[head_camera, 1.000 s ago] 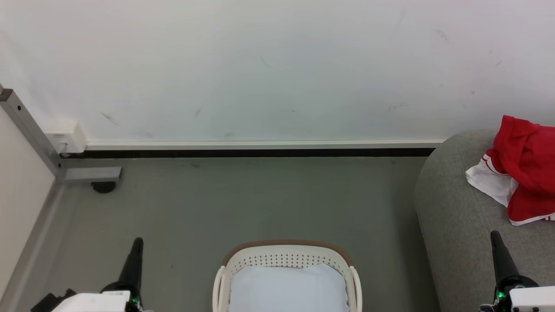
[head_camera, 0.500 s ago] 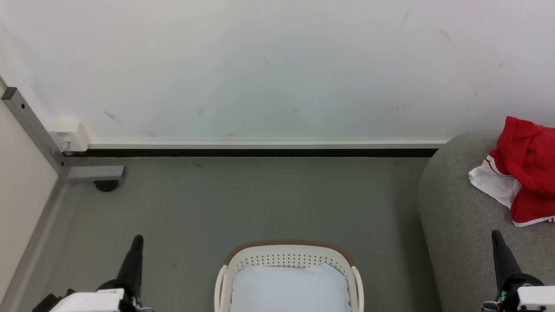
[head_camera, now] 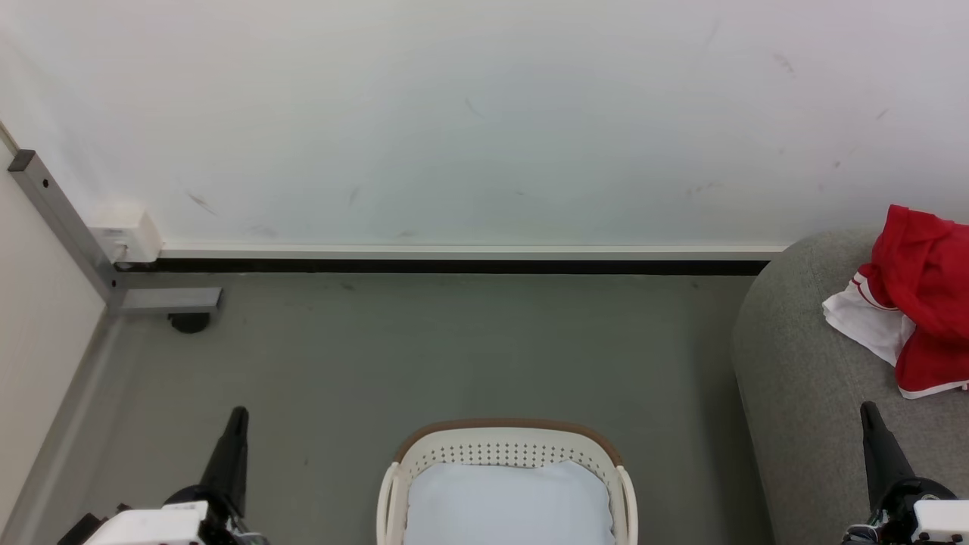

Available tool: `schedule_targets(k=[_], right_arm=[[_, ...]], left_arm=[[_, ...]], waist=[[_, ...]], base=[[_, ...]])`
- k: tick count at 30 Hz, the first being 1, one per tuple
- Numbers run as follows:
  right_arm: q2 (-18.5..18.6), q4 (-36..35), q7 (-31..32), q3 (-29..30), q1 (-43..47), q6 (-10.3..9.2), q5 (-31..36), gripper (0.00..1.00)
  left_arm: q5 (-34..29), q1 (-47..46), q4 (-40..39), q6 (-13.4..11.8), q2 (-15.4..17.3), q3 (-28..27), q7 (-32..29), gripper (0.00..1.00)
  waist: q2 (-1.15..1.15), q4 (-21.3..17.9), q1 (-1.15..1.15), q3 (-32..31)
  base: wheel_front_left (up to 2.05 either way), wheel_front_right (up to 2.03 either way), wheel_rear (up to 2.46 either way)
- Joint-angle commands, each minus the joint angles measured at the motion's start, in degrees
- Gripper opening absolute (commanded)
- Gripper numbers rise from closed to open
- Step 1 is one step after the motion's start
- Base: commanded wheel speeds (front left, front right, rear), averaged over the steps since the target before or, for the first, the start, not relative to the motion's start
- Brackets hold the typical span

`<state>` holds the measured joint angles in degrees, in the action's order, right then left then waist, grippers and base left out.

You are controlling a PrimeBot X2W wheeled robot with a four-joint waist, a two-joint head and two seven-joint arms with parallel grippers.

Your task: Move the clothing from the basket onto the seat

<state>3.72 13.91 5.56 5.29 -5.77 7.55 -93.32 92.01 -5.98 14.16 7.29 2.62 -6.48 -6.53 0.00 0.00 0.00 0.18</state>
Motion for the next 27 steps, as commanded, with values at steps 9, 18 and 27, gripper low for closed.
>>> schedule_targets(k=[9,18,27], right_arm=[[-0.03,0.14,0.25,0.31,-0.62,-0.12,0.06,0.00],[-0.14,0.15,0.38,0.44,-0.63,-0.12,0.21,0.00],[-0.23,0.16,0.44,0.55,-0.65,-0.12,0.36,0.00]], left_arm=[[0.71,-0.49,-0.16,0.36,0.48,-0.19,-0.24,0.00],[0.69,-0.49,-0.16,0.37,0.48,-0.18,-0.24,0.00],[0.70,-0.48,-0.16,0.37,0.48,-0.18,-0.23,0.00]], waist=[[0.00,0.00,0.00,0.00],[0.00,0.00,0.00,0.00],[0.00,0.00,0.00,0.00]], base=[[0.00,0.00,0.00],[0.00,0.00,0.00],[0.00,0.00,0.00]])
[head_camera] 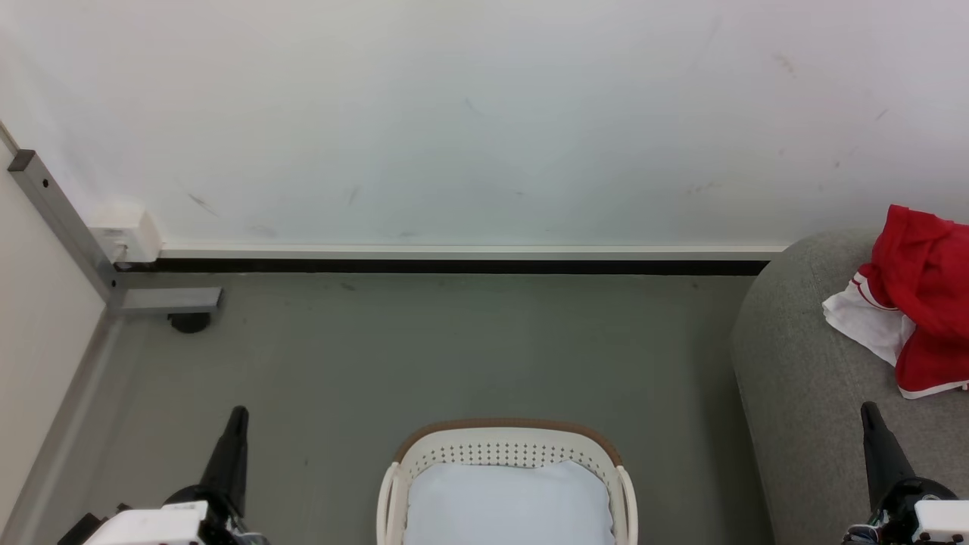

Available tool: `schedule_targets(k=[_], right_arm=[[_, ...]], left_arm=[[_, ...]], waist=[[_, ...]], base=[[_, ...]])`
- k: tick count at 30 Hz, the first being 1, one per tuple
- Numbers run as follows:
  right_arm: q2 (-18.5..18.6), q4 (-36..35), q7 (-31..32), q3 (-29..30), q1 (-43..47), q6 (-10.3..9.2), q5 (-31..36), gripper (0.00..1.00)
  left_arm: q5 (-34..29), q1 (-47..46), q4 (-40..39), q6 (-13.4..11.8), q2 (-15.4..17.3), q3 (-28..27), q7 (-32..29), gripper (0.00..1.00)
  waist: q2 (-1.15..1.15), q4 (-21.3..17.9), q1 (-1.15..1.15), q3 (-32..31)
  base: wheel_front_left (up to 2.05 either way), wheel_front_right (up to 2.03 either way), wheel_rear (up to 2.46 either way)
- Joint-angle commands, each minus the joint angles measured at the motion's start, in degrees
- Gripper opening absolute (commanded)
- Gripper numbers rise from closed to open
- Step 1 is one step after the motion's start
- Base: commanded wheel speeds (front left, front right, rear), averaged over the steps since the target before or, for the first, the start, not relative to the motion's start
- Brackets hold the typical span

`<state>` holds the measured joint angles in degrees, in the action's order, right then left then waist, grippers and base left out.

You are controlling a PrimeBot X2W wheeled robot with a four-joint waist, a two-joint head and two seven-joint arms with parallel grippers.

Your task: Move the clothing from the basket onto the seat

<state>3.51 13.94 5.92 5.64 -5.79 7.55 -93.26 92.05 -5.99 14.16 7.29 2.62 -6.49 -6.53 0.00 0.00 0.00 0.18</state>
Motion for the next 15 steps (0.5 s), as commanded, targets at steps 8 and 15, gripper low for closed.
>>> schedule_targets(k=[8,15], right_arm=[[-0.07,0.14,0.16,0.29,-0.64,-0.12,0.37,0.00],[-0.13,0.15,0.26,0.37,-0.65,-0.12,0.44,0.00]], left_arm=[[0.66,-0.47,-0.16,0.37,0.48,-0.16,-0.23,0.00],[0.65,-0.47,-0.16,0.37,0.47,-0.16,-0.23,0.00]], waist=[[0.00,0.00,0.00,0.00],[0.00,0.00,0.00,0.00]], base=[[0.00,0.00,0.00],[0.00,0.00,0.00]])
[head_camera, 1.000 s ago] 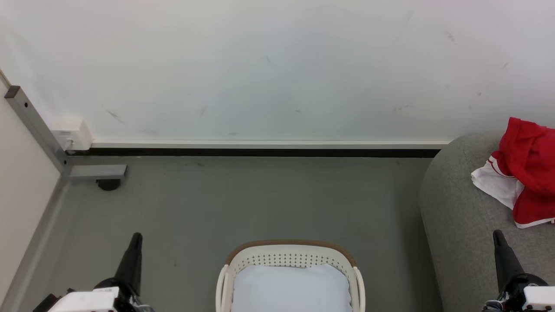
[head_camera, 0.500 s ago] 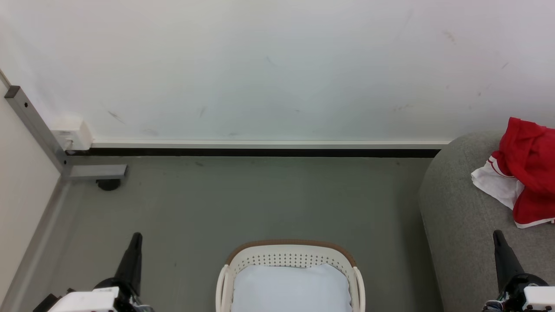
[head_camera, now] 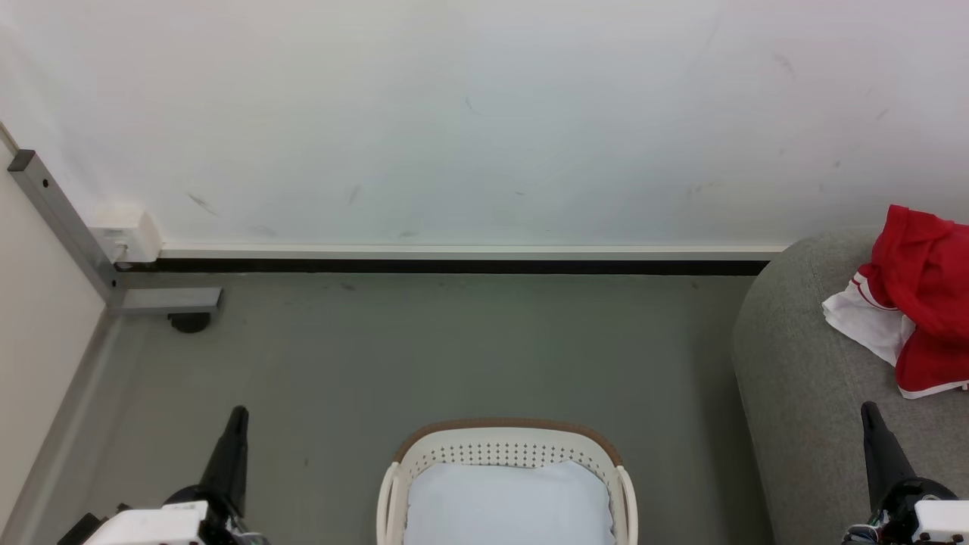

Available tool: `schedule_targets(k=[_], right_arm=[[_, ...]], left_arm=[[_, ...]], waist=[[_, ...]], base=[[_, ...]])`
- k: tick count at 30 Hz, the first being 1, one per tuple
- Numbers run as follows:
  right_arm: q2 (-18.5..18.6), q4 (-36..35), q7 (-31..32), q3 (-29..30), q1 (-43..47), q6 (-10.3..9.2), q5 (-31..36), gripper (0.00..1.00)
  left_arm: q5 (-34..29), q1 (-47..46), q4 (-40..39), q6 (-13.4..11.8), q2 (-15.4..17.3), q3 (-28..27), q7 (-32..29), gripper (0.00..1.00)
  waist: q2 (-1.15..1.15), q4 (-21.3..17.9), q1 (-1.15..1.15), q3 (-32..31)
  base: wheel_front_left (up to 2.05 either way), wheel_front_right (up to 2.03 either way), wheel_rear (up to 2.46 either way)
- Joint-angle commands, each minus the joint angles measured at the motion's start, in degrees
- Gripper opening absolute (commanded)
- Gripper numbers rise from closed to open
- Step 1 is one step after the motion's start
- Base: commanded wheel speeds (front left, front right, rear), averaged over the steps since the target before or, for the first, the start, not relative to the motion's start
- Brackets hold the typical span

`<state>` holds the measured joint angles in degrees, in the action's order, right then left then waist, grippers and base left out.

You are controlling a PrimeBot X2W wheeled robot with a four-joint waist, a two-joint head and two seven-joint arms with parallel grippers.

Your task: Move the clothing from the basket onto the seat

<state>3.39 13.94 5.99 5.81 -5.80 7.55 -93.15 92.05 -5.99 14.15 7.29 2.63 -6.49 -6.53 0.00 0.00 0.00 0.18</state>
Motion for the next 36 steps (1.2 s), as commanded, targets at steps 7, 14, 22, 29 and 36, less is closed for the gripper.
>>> schedule_targets(k=[7,14,22,29,36], right_arm=[[-0.06,0.15,0.26,0.27,-0.65,-0.12,0.40,0.00],[-0.10,0.15,0.31,0.33,-0.66,-0.12,0.35,0.00],[-0.15,0.16,0.39,0.39,-0.67,-0.12,0.44,0.00],[-0.19,0.16,0.32,0.44,-0.68,-0.12,0.48,0.00],[-0.22,0.17,0.38,0.50,-0.69,-0.12,0.54,0.00]], left_arm=[[0.65,-0.47,-0.15,0.37,0.46,-0.16,-0.22,0.00],[0.65,-0.47,-0.15,0.37,0.46,-0.16,-0.22,0.00],[0.66,-0.47,-0.16,0.37,0.46,-0.15,-0.22,0.00],[0.66,-0.47,-0.16,0.37,0.46,-0.15,-0.22,0.00],[0.66,-0.47,-0.16,0.37,0.46,-0.15,-0.22,0.00]], waist=[[0.00,0.00,0.00,0.00],[0.00,0.00,0.00,0.00],[0.00,0.00,0.00,0.00],[0.00,0.00,0.00,0.00],[0.00,0.00,0.00,0.00]], base=[[0.00,0.00,0.00],[0.00,0.00,0.00],[0.00,0.00,0.00],[0.00,0.00,0.00],[0.00,0.00,0.00]])
